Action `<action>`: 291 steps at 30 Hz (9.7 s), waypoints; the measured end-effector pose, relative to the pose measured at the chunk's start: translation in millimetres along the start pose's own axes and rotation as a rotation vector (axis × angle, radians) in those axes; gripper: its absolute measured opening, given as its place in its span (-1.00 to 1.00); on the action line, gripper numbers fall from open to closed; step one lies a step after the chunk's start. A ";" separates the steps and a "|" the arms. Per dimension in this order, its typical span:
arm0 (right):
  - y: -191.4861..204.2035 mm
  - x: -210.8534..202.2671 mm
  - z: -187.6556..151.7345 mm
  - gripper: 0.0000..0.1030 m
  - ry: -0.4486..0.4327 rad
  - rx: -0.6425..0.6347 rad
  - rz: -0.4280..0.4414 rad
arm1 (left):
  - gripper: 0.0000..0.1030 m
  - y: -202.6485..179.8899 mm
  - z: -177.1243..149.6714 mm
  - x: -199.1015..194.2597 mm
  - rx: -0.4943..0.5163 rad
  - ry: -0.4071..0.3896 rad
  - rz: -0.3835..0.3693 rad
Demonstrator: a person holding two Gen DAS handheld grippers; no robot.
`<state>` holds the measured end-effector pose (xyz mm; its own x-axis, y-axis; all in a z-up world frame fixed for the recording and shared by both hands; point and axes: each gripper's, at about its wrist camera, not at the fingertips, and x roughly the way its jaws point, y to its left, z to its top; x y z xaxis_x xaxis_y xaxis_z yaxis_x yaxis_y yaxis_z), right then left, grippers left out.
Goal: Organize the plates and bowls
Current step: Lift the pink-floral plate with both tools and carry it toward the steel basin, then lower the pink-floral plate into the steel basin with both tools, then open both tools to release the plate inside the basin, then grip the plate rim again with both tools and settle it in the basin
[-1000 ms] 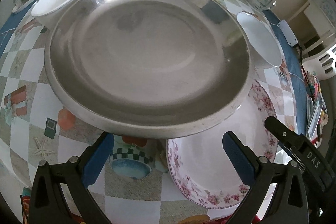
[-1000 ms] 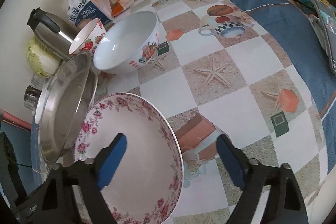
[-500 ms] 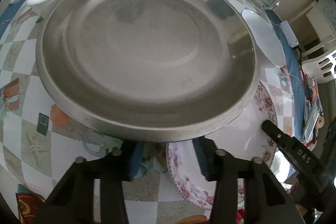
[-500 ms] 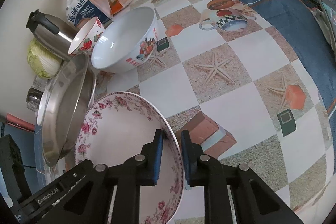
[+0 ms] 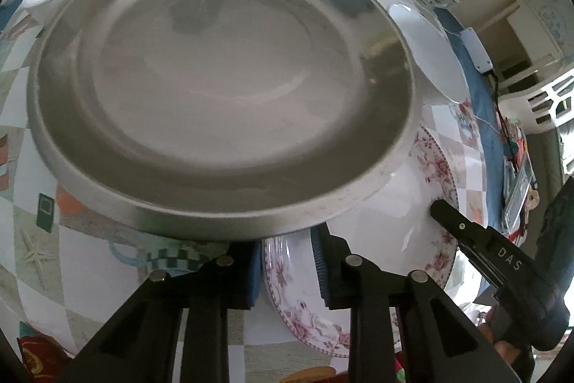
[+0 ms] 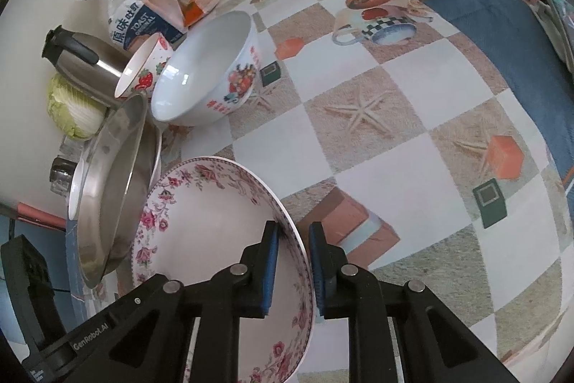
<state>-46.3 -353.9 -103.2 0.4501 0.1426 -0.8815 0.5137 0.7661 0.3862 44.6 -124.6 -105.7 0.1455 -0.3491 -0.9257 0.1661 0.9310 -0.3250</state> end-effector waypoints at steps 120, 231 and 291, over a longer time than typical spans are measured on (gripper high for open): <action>164.3 9.4 28.4 -0.65 -0.124 -0.273 0.093 | -0.50 117.1 100.3 -77.1 -0.183 -0.347 -0.167; 147.6 8.2 39.2 1.00 -0.128 -0.309 -0.092 | 0.78 128.8 100.0 -56.6 -0.246 -0.184 0.166; 153.7 21.1 28.8 -0.41 -0.131 -0.315 -0.002 | -0.31 120.8 109.6 -55.3 -0.171 -0.264 0.108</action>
<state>63.1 -251.2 -54.6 0.5498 0.0746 -0.8319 0.2731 0.9252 0.2635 163.5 -4.5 -72.6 0.4049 -0.2425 -0.8816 -0.0267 0.9606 -0.2765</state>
